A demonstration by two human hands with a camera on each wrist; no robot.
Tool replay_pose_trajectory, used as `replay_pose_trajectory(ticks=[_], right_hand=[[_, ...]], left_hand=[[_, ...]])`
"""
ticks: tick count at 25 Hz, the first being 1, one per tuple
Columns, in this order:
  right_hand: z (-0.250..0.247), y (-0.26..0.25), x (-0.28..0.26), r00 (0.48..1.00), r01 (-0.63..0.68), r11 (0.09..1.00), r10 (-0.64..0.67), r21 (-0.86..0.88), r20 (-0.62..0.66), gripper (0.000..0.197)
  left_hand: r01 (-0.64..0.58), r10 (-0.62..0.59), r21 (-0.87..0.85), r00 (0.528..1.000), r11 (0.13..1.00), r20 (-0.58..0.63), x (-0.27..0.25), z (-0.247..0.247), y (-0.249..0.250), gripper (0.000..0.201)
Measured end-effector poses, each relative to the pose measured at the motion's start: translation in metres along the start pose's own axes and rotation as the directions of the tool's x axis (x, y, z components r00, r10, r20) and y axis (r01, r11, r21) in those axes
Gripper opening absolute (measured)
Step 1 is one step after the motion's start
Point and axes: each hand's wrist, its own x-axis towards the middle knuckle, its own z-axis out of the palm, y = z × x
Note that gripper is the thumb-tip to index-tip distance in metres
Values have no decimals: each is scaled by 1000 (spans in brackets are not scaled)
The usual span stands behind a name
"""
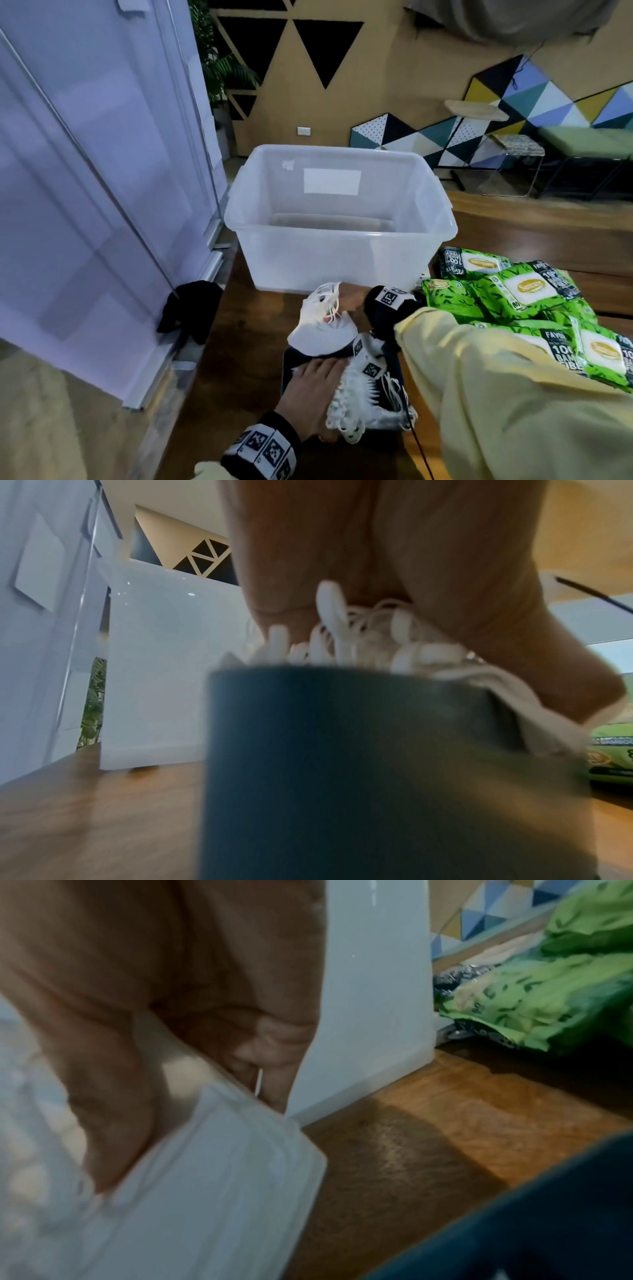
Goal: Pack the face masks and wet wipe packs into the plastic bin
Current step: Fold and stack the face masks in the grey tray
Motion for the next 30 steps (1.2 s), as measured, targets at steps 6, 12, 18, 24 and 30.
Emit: replay_pose_trajectory(ticks=[6,12,18,24,30], right_hand=[[25,-15,-37,835,400,697,-545,-596,-77,13],[60,27,-70,919,261,638,-394,-724,-15,27],[55,24,-68,953,265,684,-292,-680,79,8],[56,18,-69,935,342,713,-324,-613,145,23],[55,26,-91,945,188,650,-323,-736,-44,37]], left_hand=[[-8,9,-24,1000,1000,20,-1,0,-4,102],[-111,109,-24,990,994,-88,-8,8,-5,69],[-73,72,-23,997,997,-29,-7,-9,1,92],[17,-20,50,998,999,55,-6,-8,1,93],[-13,11,57,999,998,36,-9,-10,3,92]])
